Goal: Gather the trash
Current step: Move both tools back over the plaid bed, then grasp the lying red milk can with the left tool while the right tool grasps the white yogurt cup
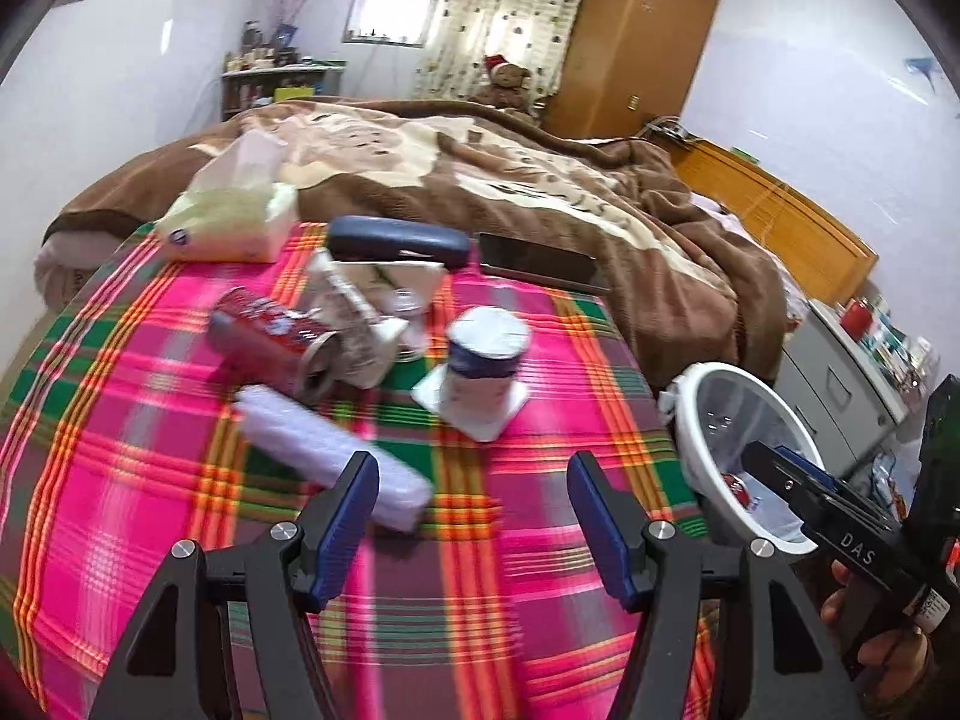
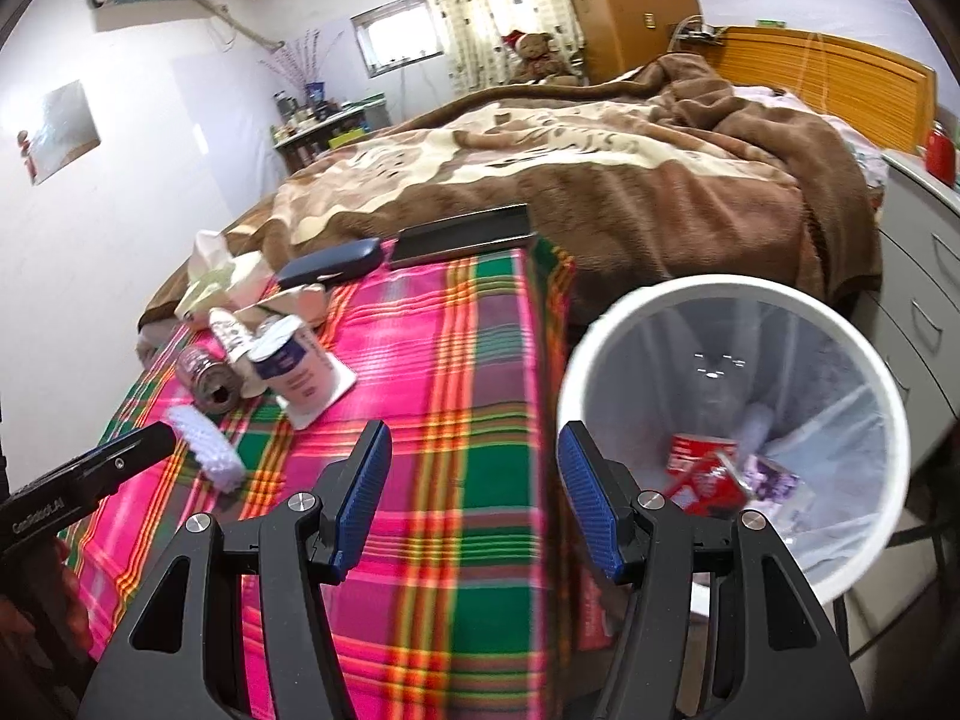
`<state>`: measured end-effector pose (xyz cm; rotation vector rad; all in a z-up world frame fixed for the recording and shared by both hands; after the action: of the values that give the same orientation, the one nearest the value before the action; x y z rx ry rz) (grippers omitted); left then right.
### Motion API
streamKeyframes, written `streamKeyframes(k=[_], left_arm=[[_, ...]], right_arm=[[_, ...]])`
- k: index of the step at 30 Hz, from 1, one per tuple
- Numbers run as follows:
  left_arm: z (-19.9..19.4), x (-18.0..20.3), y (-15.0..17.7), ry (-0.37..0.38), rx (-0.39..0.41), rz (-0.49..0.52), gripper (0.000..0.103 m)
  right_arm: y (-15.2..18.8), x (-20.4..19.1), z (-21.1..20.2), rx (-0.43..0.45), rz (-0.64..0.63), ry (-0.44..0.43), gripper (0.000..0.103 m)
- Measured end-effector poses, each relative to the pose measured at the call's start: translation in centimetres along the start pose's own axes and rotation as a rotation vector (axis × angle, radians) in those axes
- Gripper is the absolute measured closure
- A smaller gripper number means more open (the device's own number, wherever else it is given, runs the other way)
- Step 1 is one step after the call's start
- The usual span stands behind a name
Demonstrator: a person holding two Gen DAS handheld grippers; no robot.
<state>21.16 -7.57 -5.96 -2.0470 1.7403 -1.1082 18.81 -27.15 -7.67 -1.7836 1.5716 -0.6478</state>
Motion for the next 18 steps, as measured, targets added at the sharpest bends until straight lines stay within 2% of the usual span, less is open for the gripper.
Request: streamKeyframes(k=[10, 18], left_arm=[[-0.3, -5.9, -2.1, -0.072, 0.03, -0.078, 0.038], [1.0, -9.2, -4.2, -0.123, 0.027, -0.088, 0.038]], right_arm=[[-1.0, -4.0, 2.1, -0.021, -0.066, -0.059, 0.043], [-1.9, -7.2, 4.7, -0.039, -0.139, -0.101, 0.043]])
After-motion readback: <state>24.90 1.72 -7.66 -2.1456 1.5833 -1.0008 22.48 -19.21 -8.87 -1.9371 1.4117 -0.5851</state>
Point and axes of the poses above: each gripper's, at about its wrist camera, not at the fingertips, and z roughly the way its jaws point, x to its right, y to its underside, the point moved 9 cm from there along z, roughly the way its jaws point, and after that the axes turned 14 degrees about -z, right-handed, at the moved point
